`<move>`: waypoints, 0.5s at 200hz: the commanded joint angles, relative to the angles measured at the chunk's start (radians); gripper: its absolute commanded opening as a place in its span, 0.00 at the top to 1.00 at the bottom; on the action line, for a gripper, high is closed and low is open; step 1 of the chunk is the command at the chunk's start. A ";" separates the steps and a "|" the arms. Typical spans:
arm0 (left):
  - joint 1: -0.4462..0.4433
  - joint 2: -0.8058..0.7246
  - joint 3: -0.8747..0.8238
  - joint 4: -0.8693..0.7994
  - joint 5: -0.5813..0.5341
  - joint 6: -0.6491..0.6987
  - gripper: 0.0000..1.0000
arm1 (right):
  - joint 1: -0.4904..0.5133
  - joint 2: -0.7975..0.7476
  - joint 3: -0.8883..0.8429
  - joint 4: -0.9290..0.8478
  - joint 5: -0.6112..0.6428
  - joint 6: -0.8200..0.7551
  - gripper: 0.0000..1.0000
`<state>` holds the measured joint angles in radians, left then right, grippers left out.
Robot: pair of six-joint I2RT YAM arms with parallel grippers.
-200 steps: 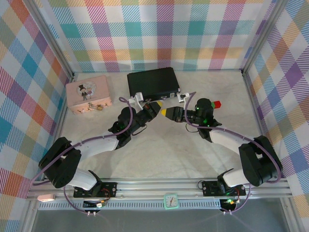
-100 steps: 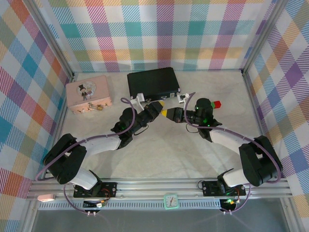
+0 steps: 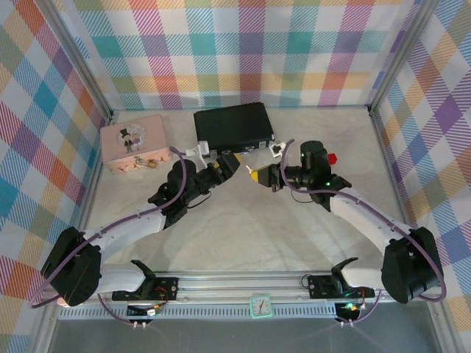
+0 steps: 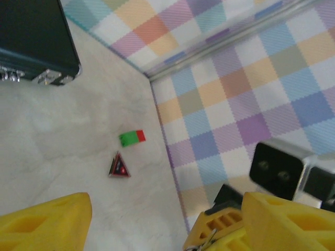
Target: Unlock a padlock with a key
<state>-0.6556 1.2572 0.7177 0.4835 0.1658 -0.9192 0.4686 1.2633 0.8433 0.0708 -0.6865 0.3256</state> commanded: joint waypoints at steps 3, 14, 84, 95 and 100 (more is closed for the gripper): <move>0.010 0.014 0.033 0.027 0.107 0.064 0.26 | -0.001 -0.011 0.046 -0.110 -0.044 -0.087 1.00; 0.010 0.021 0.040 0.056 0.143 0.077 0.26 | -0.007 -0.006 0.059 -0.119 -0.073 -0.084 1.00; 0.010 0.103 0.099 0.096 0.276 0.111 0.38 | -0.035 0.035 0.109 -0.160 -0.173 -0.065 1.00; 0.010 0.116 0.097 0.124 0.288 0.095 0.42 | -0.036 0.041 0.106 -0.154 -0.173 -0.058 1.00; 0.011 0.121 0.098 0.137 0.291 0.089 0.45 | -0.036 0.042 0.104 -0.149 -0.174 -0.054 1.00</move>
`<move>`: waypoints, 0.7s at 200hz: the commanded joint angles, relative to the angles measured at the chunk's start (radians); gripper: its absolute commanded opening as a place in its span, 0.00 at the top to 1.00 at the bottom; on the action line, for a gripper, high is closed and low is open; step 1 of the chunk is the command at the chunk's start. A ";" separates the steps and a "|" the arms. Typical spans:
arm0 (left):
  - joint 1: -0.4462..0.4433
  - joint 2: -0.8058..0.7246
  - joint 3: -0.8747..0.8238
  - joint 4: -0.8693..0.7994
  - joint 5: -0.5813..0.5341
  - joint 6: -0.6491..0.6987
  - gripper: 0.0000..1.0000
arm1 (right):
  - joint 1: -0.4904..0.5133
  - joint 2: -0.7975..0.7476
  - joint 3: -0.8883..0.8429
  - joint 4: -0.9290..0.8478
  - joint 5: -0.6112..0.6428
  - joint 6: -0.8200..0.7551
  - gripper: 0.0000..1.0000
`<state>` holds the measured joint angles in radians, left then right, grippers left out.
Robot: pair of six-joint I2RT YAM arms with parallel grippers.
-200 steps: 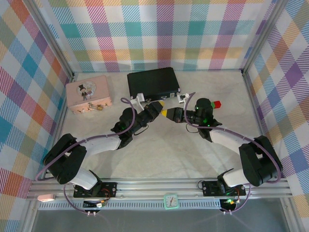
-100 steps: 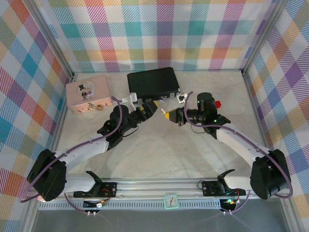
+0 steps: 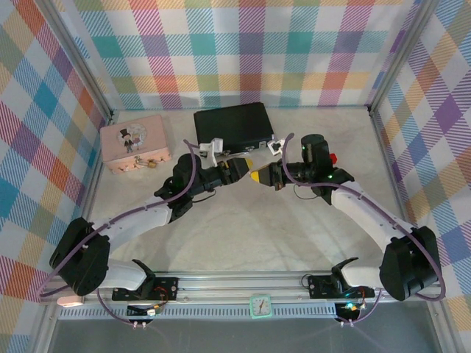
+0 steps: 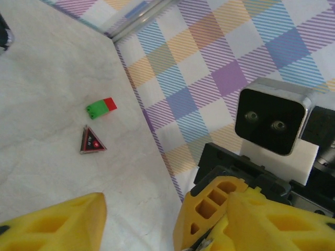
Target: Unlock a padlock with a key
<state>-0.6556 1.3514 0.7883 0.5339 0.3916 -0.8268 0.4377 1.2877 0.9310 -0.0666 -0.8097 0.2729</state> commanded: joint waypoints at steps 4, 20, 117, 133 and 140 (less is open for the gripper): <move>0.010 0.029 0.025 0.093 0.069 -0.008 0.47 | -0.007 0.019 0.016 -0.009 -0.051 0.001 1.00; 0.010 0.036 0.027 0.109 0.080 -0.016 0.61 | -0.006 0.021 0.017 -0.004 -0.047 0.005 1.00; 0.008 0.026 0.002 0.125 0.041 -0.034 1.00 | -0.019 -0.081 -0.075 0.103 0.107 0.132 0.01; 0.006 0.034 -0.009 0.153 0.034 -0.055 1.00 | -0.019 -0.101 -0.120 0.191 0.112 0.204 0.01; 0.004 0.036 -0.013 0.163 0.031 -0.060 1.00 | -0.020 -0.105 -0.145 0.239 0.112 0.242 0.01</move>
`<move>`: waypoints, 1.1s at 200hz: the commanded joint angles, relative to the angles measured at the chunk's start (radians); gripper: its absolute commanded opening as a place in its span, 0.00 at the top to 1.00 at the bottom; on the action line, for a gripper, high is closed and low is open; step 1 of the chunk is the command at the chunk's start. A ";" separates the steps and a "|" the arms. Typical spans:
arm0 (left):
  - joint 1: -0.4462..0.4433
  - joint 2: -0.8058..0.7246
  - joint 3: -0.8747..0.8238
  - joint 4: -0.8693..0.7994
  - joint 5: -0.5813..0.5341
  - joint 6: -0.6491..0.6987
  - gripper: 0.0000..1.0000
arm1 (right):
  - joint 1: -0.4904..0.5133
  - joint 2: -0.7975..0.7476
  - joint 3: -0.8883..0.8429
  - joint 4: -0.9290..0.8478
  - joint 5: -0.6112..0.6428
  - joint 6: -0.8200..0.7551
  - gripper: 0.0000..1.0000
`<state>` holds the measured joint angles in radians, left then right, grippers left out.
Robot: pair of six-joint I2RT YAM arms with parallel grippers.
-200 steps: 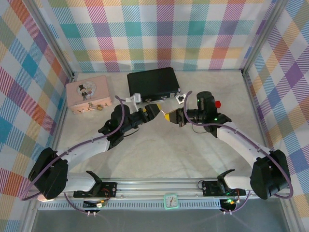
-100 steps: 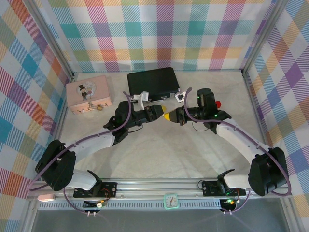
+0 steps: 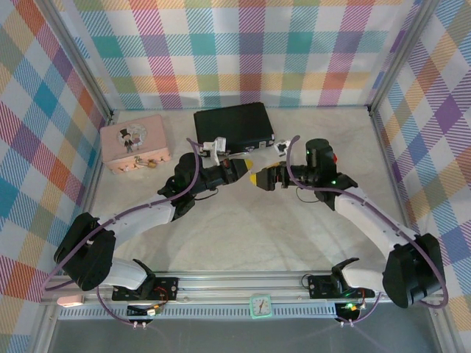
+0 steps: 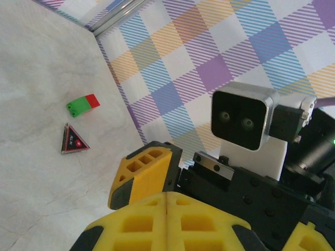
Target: Unlock a padlock with a key
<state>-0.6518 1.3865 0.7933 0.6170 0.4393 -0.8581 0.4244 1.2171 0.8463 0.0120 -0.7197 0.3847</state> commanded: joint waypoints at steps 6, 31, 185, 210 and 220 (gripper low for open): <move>0.000 0.003 -0.019 0.086 -0.021 -0.034 1.00 | -0.006 -0.035 -0.079 0.206 0.017 0.159 0.00; -0.006 0.009 -0.021 0.098 -0.031 -0.041 1.00 | -0.006 -0.016 -0.128 0.365 0.001 0.266 0.35; -0.022 0.046 -0.029 0.191 -0.040 -0.109 1.00 | -0.004 0.088 -0.154 0.587 -0.044 0.387 0.62; -0.022 0.045 -0.034 0.195 -0.048 -0.114 1.00 | -0.004 0.100 -0.154 0.610 -0.058 0.402 0.68; -0.023 0.046 -0.036 0.198 -0.050 -0.116 1.00 | -0.003 0.100 -0.154 0.611 -0.062 0.406 0.73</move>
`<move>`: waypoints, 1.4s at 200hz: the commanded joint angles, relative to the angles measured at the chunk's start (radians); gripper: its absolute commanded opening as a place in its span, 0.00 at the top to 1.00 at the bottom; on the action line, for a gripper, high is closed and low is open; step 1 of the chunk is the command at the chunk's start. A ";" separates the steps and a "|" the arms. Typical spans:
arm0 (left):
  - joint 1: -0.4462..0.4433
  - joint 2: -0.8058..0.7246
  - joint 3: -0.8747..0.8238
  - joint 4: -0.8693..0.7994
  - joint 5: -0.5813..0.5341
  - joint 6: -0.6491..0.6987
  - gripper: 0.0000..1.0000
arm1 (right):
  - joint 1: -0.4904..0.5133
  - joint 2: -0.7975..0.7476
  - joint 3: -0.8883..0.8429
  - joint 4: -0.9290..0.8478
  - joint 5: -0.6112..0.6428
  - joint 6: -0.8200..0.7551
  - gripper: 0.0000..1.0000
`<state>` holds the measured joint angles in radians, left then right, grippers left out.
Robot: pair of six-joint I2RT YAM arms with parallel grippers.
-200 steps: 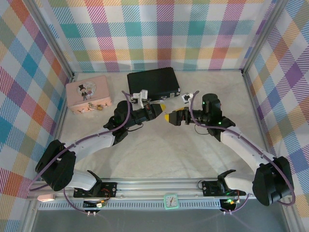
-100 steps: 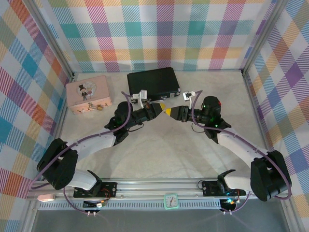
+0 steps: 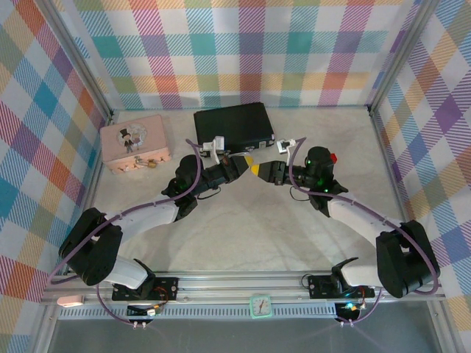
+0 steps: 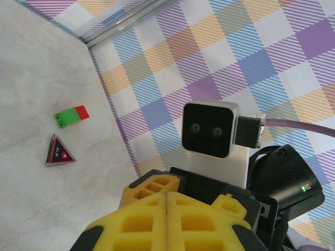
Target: Unlock a padlock with a key
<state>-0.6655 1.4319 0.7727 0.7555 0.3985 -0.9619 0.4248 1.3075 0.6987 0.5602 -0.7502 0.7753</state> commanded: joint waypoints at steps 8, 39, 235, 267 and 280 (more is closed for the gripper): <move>-0.009 0.001 -0.016 0.060 -0.010 -0.012 1.00 | -0.002 0.009 -0.009 0.063 -0.031 0.018 0.74; -0.014 0.013 -0.012 0.073 -0.009 -0.021 1.00 | -0.003 0.007 -0.011 0.095 -0.035 0.026 0.88; 0.599 0.325 0.734 -0.982 -0.174 0.497 0.18 | -0.008 -0.044 0.055 -0.551 0.226 -0.582 1.00; 0.742 0.510 0.917 -1.104 -0.163 0.519 0.19 | -0.008 -0.024 0.066 -0.560 0.231 -0.586 1.00; 0.787 0.577 0.984 -1.146 -0.173 0.540 0.18 | -0.008 -0.017 0.074 -0.562 0.231 -0.575 1.00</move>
<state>0.0433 1.9259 1.6440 -0.2295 0.2420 -0.4904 0.4244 1.2762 0.7277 0.0185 -0.5220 0.2295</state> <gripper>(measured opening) 0.815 0.047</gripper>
